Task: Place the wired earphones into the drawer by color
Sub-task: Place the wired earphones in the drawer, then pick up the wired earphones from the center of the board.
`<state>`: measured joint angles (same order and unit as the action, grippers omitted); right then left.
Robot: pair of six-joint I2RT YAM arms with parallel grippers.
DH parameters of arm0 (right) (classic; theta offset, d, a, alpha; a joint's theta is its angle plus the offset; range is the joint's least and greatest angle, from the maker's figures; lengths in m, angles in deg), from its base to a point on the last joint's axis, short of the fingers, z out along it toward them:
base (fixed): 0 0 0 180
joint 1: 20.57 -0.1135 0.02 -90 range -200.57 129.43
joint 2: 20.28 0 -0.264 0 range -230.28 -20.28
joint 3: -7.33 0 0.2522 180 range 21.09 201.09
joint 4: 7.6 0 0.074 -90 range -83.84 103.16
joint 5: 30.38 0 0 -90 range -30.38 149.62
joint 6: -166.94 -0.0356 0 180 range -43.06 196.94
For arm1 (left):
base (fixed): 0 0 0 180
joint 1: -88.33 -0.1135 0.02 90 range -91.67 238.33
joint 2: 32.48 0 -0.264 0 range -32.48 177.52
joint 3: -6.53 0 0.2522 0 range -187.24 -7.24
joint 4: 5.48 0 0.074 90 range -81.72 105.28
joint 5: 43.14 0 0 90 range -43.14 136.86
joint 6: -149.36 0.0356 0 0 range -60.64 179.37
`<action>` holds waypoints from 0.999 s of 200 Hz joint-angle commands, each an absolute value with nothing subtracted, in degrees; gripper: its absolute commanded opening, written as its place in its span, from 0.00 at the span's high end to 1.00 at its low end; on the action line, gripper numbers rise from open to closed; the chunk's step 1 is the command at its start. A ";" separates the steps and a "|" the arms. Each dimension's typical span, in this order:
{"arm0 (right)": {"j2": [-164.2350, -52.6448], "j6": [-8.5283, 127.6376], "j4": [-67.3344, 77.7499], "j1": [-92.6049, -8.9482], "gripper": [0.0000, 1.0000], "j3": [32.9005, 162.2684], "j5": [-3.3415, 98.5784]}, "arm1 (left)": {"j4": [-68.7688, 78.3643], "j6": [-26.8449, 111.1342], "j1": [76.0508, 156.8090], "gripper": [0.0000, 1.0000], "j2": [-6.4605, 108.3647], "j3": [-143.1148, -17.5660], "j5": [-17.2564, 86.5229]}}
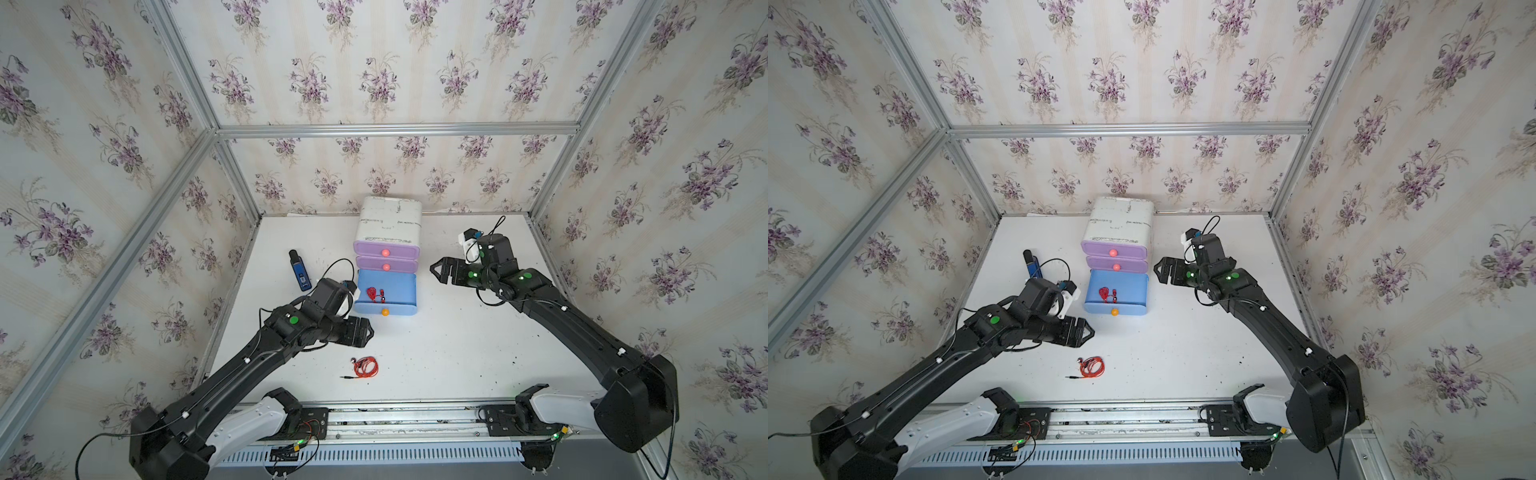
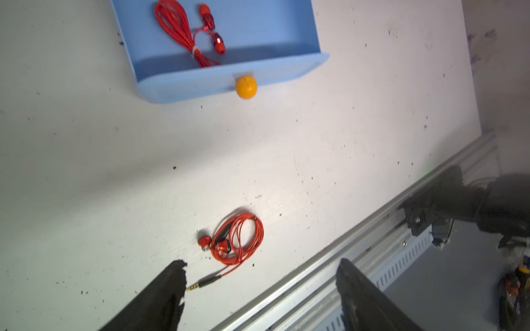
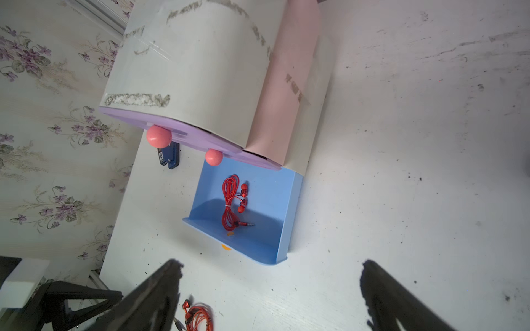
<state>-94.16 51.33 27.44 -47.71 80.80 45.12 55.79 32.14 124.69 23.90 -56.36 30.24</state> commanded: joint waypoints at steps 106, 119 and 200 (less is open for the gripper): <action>-112.87 29.29 31.99 -88.52 0.07 81.93 57.60 | 61.12 25.06 126.34 0.10 11.39 -65.86 49.23; -117.23 29.51 35.33 -90.13 0.09 86.56 58.87 | 61.22 25.36 125.78 0.10 11.51 -66.66 49.07; -126.67 31.58 41.45 -92.96 0.27 94.69 58.48 | 61.55 25.39 123.98 0.10 9.10 -67.79 49.42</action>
<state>-125.68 30.64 37.80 -92.65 93.95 57.40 61.25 24.47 124.30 9.06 -67.55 49.26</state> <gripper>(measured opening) 0.739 0.898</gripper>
